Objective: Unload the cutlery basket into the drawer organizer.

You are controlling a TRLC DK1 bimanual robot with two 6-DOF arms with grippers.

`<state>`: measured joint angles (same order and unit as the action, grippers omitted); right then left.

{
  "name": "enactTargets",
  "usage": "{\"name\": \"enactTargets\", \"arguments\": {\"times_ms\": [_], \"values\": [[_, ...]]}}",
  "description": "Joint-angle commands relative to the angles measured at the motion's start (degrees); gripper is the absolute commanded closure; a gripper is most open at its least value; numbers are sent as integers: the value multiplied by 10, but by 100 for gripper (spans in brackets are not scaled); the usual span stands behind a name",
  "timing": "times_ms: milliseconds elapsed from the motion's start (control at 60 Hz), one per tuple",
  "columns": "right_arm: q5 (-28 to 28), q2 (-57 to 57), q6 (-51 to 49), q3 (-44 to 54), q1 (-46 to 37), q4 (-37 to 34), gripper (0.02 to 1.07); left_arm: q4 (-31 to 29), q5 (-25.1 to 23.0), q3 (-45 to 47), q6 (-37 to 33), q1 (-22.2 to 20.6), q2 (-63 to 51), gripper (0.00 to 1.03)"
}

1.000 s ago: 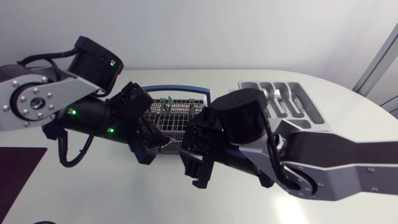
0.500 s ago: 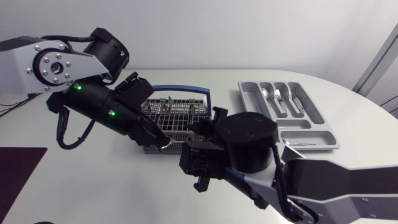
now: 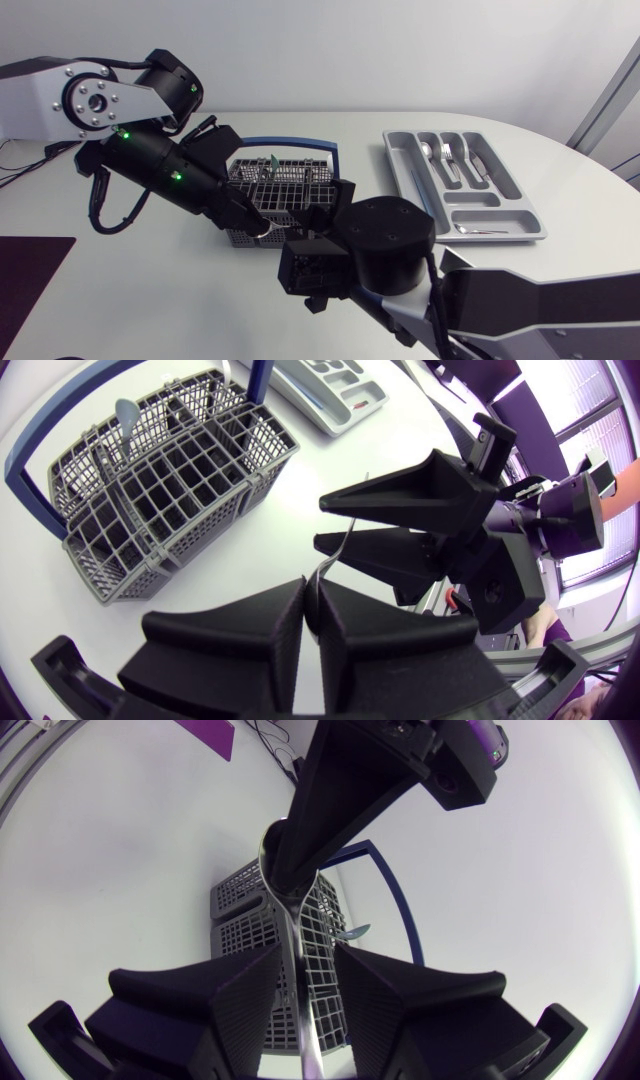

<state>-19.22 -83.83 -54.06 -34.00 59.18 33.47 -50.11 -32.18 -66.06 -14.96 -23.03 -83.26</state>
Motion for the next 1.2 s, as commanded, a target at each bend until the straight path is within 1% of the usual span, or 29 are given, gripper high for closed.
{"name": "enactTargets", "arguments": {"times_ms": [0,117,167,300,633,867,1183], "values": [[-6,-12,-9,13,6,12,71,-10,-11,-17,7,3,-7,93],[-6,-18,-9,10,6,12,72,-12,-12,-13,7,1,-4,93],[-5,-16,-10,9,6,11,80,-12,-11,-12,7,1,-4,93],[-5,-16,-10,7,6,9,90,-11,-12,-6,2,4,-5,93],[-7,-15,-8,3,11,6,93,-9,-12,8,-3,0,-5,93],[-8,-11,-7,8,14,0,98,-5,-12,15,-3,-6,-4,93],[-8,-7,-2,11,17,-11,101,5,-11,23,0,-17,9,93]]}}
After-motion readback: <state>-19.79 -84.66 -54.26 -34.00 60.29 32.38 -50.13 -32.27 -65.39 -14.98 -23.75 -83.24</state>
